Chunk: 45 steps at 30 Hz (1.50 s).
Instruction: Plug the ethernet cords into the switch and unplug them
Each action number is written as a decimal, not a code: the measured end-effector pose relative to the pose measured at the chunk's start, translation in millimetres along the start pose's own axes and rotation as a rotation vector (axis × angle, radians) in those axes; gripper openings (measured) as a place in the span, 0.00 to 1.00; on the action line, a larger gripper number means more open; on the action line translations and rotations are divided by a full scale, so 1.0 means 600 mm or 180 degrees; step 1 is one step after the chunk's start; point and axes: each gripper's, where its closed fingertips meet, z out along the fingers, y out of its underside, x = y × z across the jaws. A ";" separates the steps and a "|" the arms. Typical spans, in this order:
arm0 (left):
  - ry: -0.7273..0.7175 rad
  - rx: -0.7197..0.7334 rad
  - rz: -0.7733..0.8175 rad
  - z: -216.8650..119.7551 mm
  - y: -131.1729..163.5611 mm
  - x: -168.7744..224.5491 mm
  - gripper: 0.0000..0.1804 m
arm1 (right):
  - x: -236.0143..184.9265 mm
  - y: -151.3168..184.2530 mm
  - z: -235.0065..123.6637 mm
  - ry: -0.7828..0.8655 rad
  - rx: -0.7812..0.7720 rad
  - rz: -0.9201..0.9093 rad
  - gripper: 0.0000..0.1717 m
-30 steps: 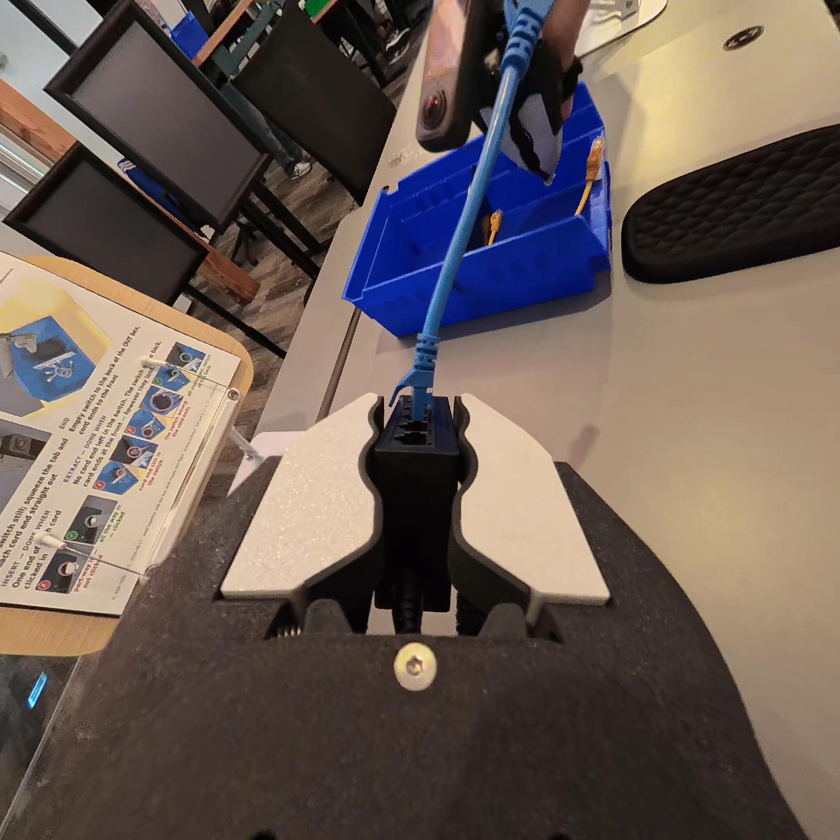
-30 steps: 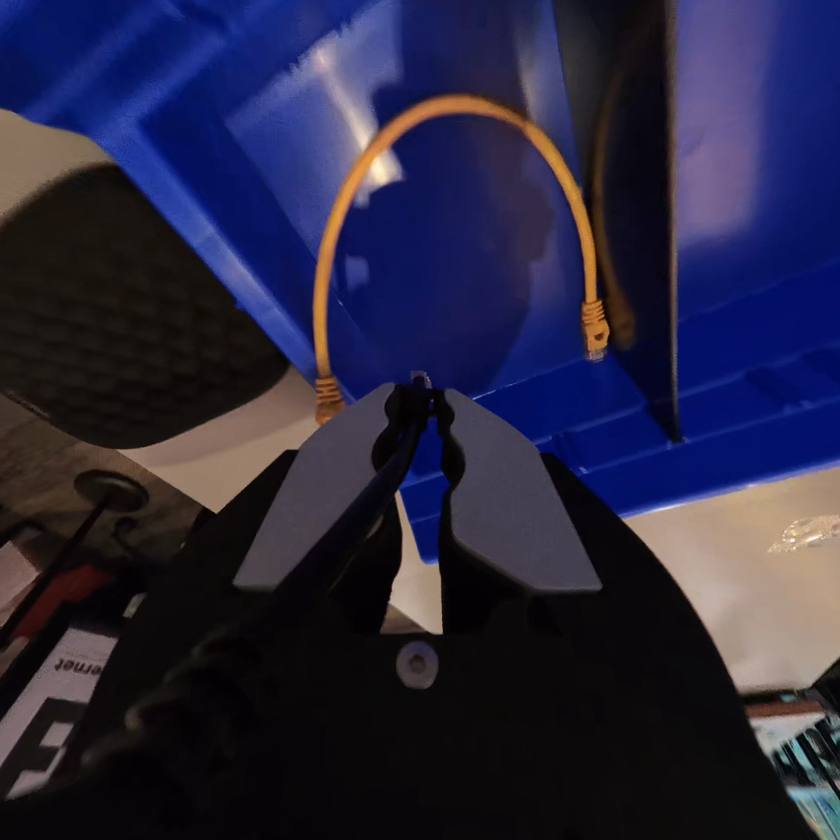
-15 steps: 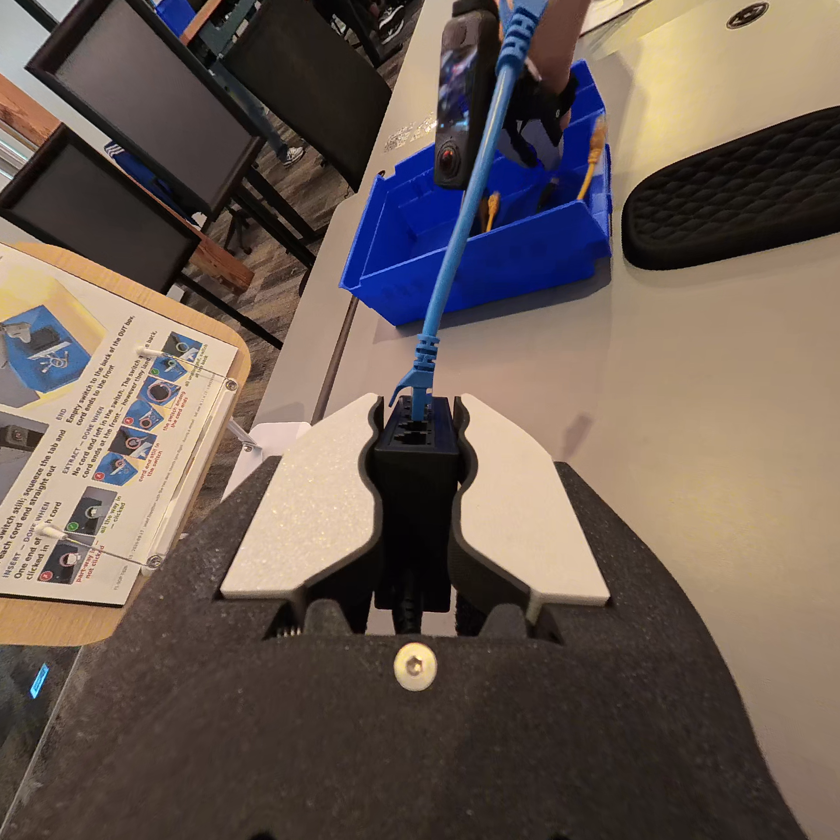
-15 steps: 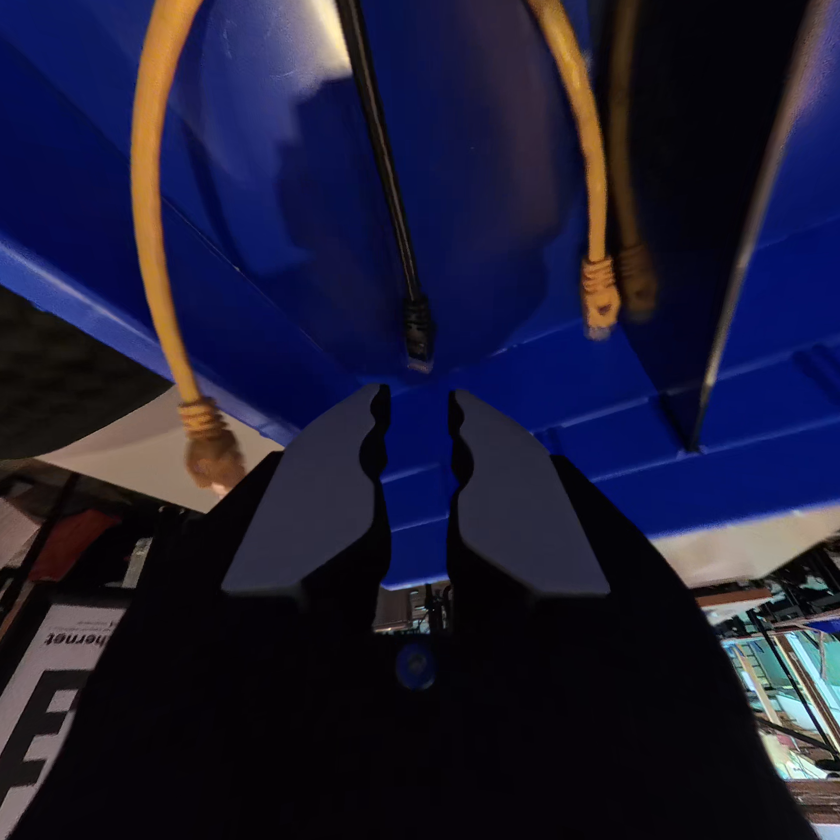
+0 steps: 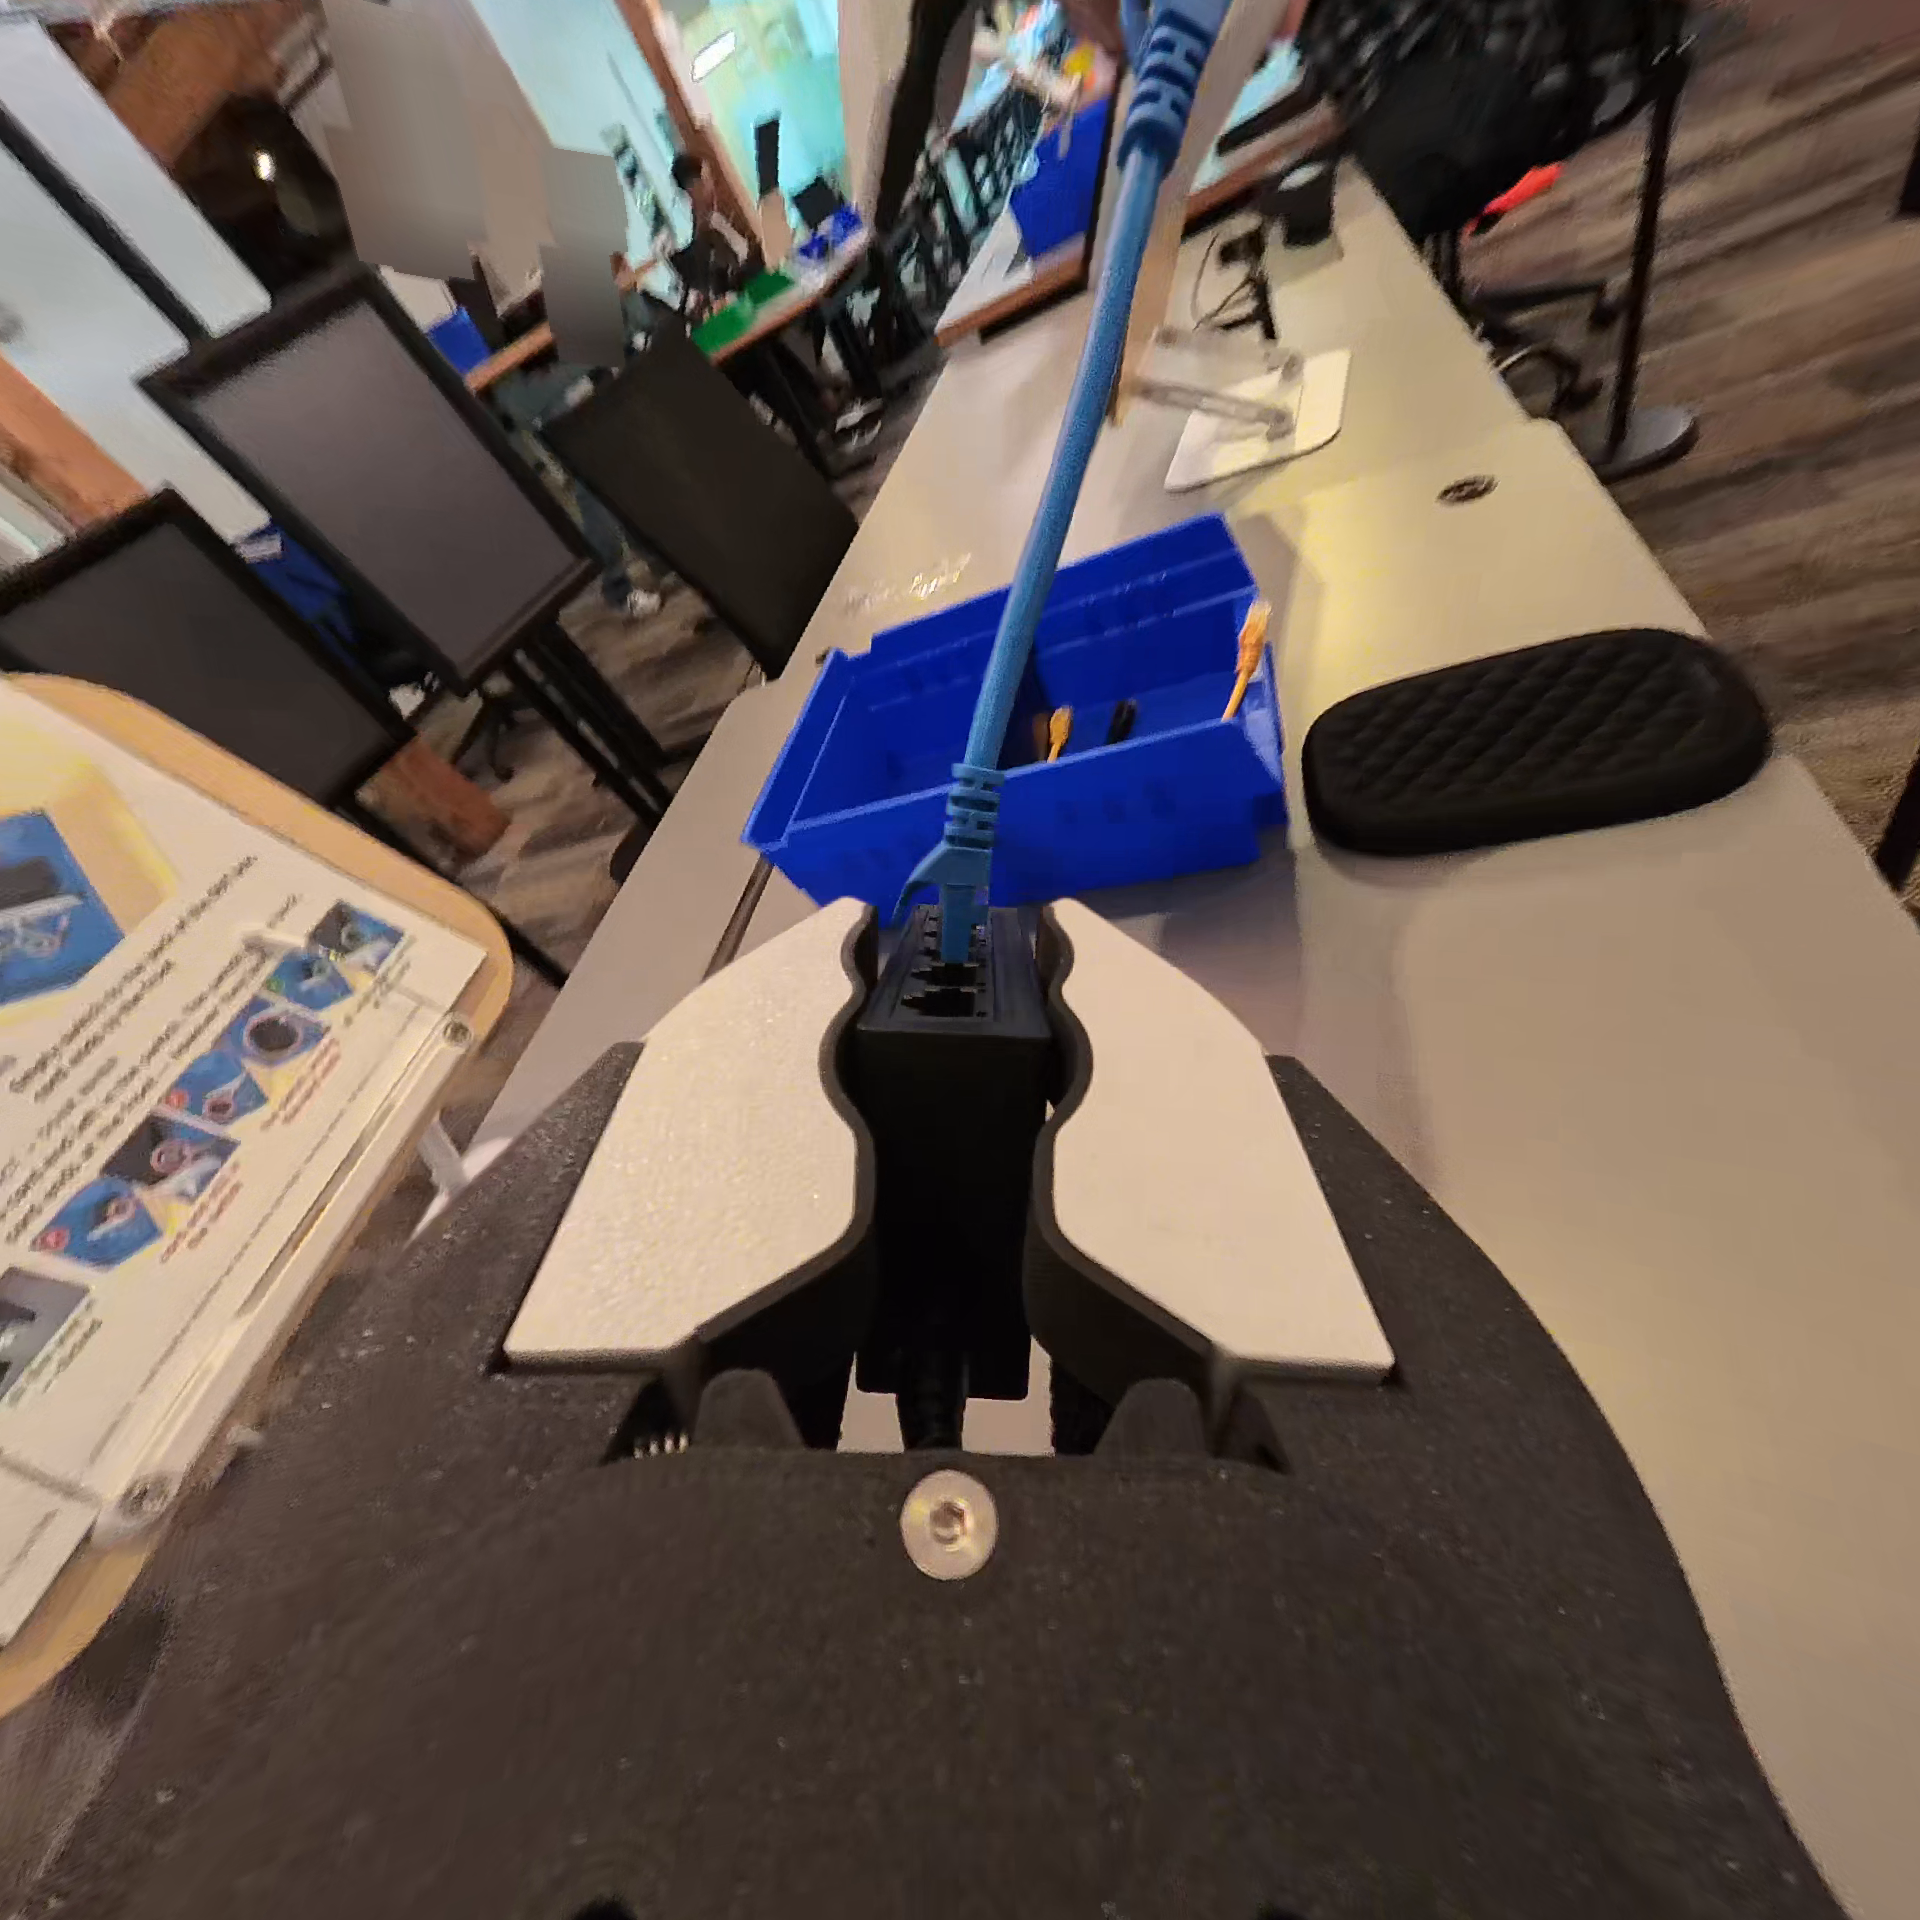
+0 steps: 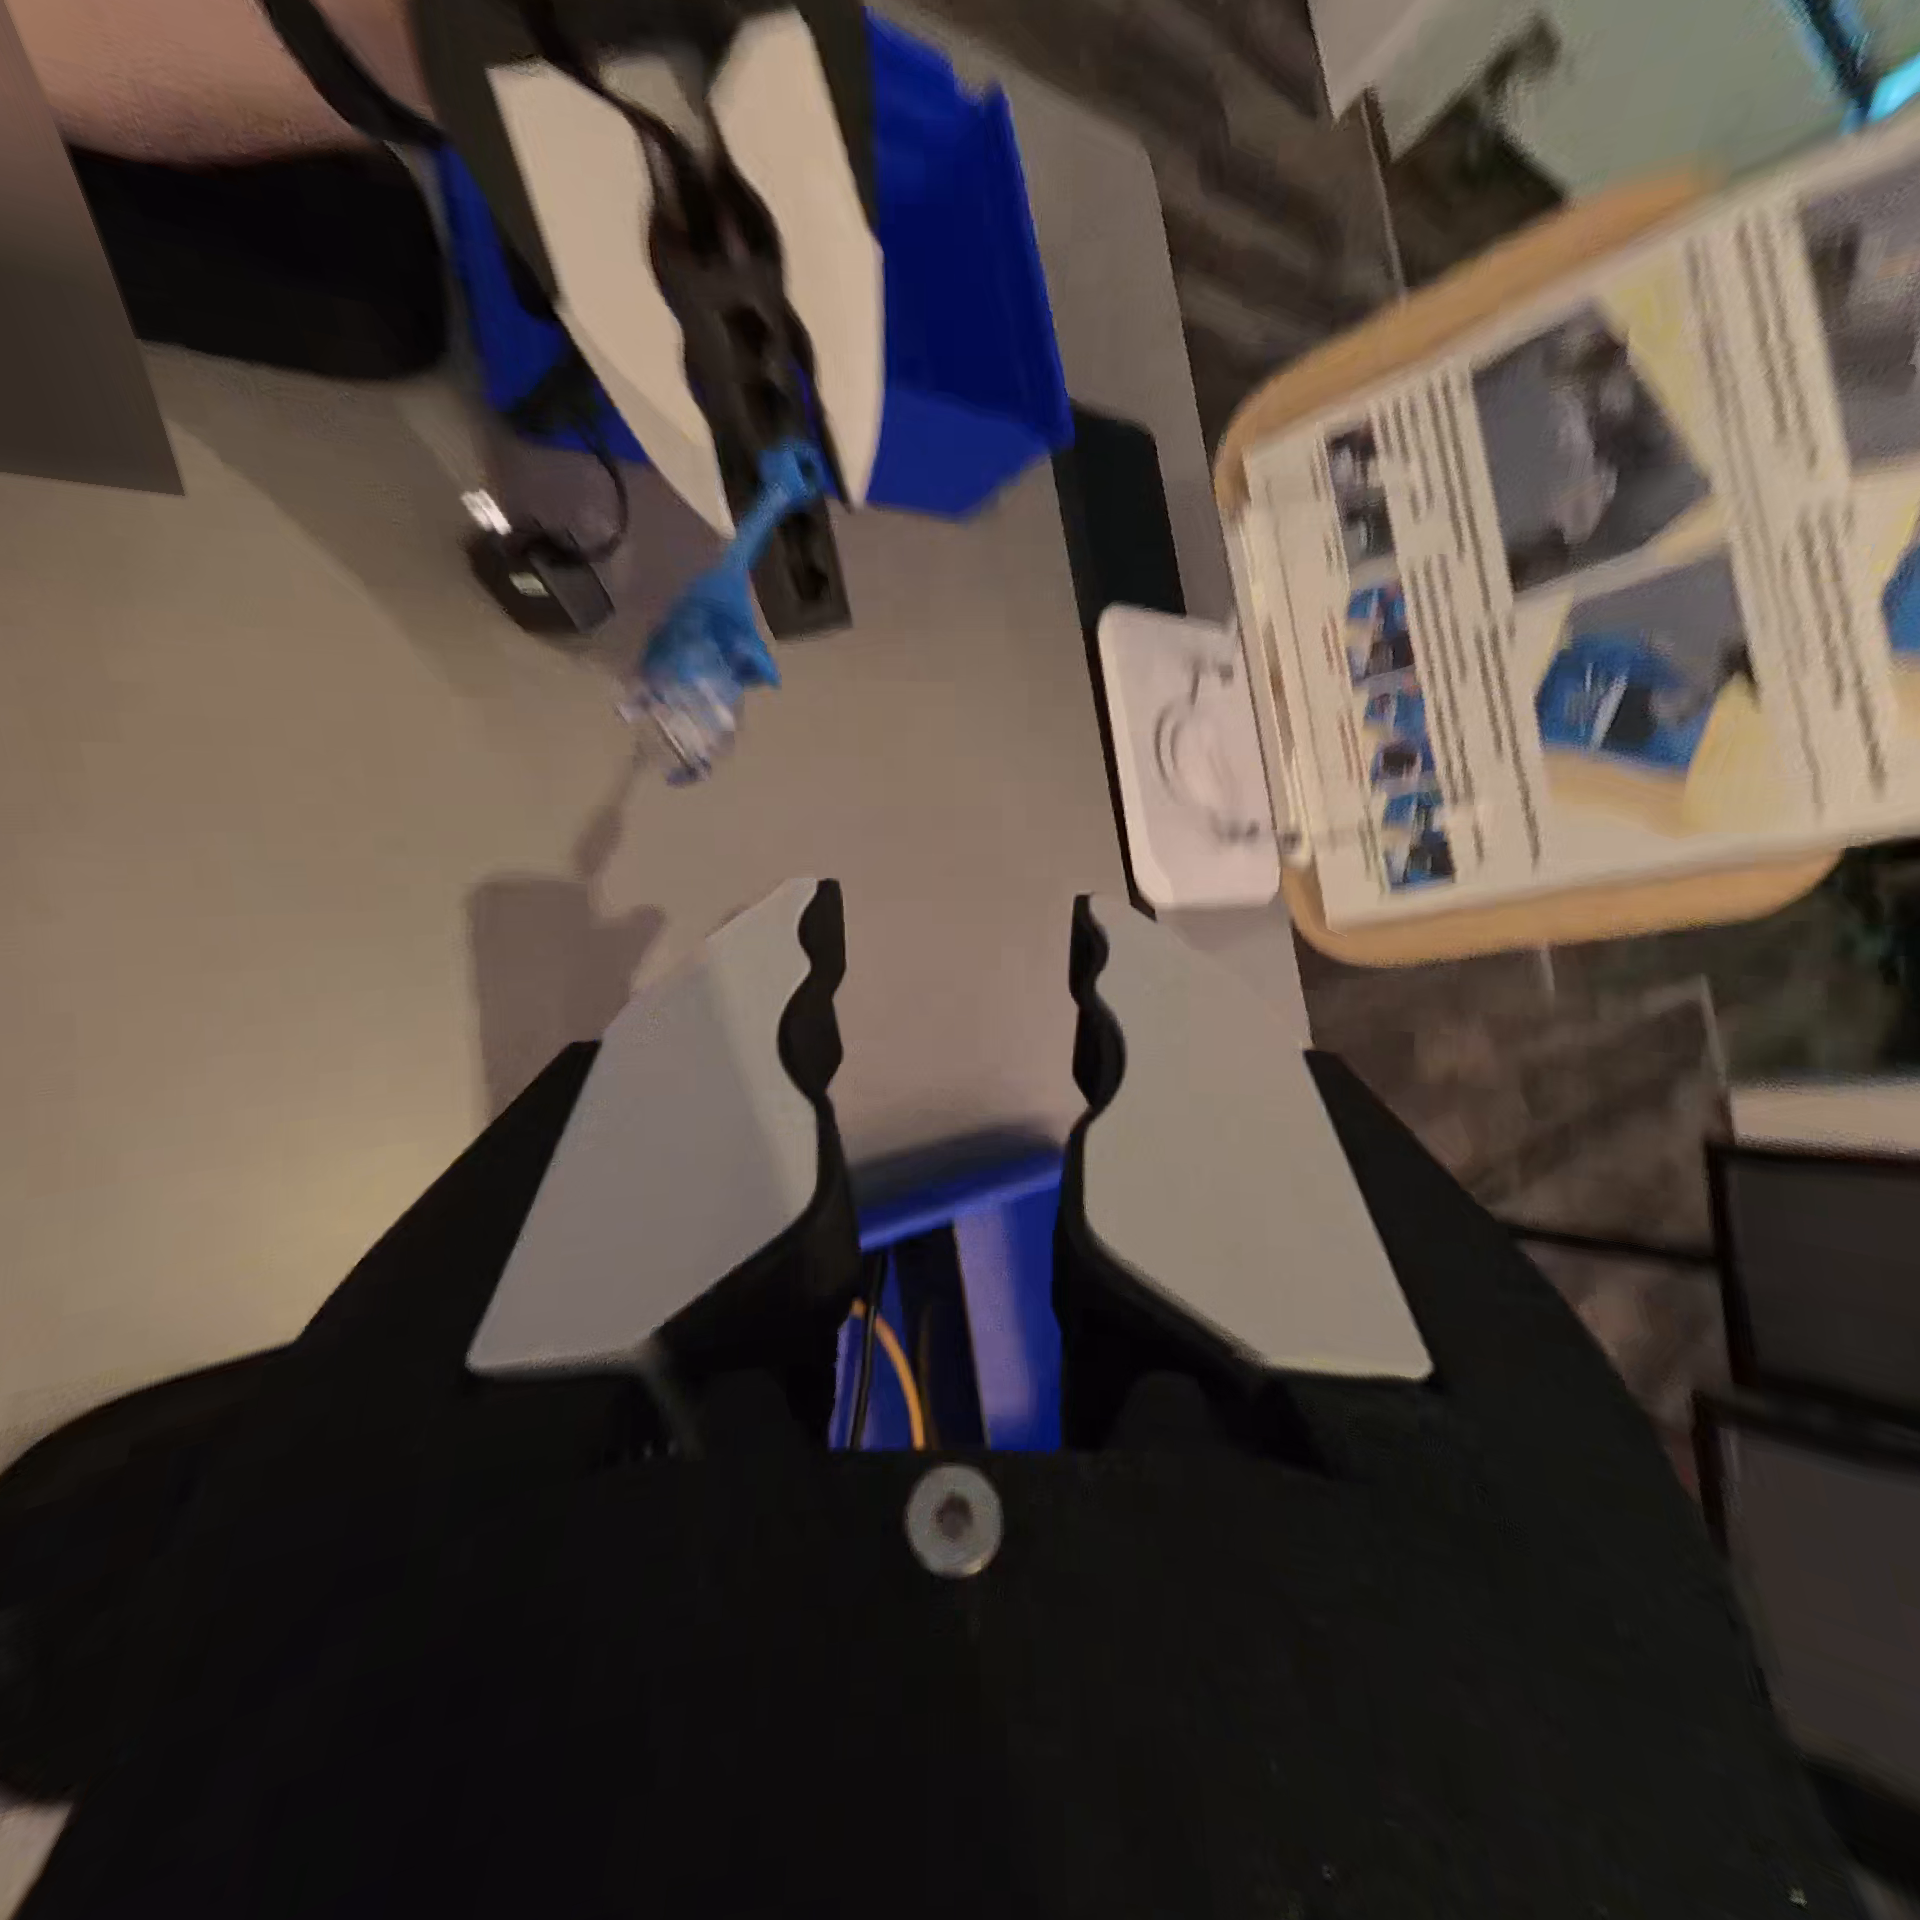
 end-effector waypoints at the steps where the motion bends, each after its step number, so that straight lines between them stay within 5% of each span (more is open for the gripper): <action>1: 0.0056 0.0114 0.0021 -0.003 -0.009 0.005 0.16 | -0.013 -0.023 0.011 -0.0038 0.0120 -0.0144 0.24; 5: 0.0119 0.0339 0.0012 -0.014 -0.034 0.014 0.16 | -0.056 -0.089 0.049 -0.0392 0.0663 -0.0190 0.22; 14: 0.0045 0.0375 0.0109 -0.017 -0.043 0.018 0.16 | -0.096 -0.139 0.113 -0.0592 0.0983 -0.0449 0.16; 22: 0.0102 0.0407 0.0125 -0.017 -0.045 0.024 0.18 | -0.081 -0.136 0.132 -0.0375 0.0818 -0.0542 0.01; 30: 0.0069 0.0293 0.0178 -0.002 -0.026 0.024 0.16 | -0.075 -0.116 0.140 -0.0385 0.0683 -0.0531 0.01; 33: -0.0051 0.0342 0.0161 0.001 -0.023 0.009 0.26 | -0.070 -0.114 0.139 -0.0390 0.0666 -0.0542 0.00; 45: 0.0254 0.0241 -0.0177 0.045 0.020 0.026 0.31 | -0.064 -0.120 0.131 -0.0379 0.0594 -0.0691 0.00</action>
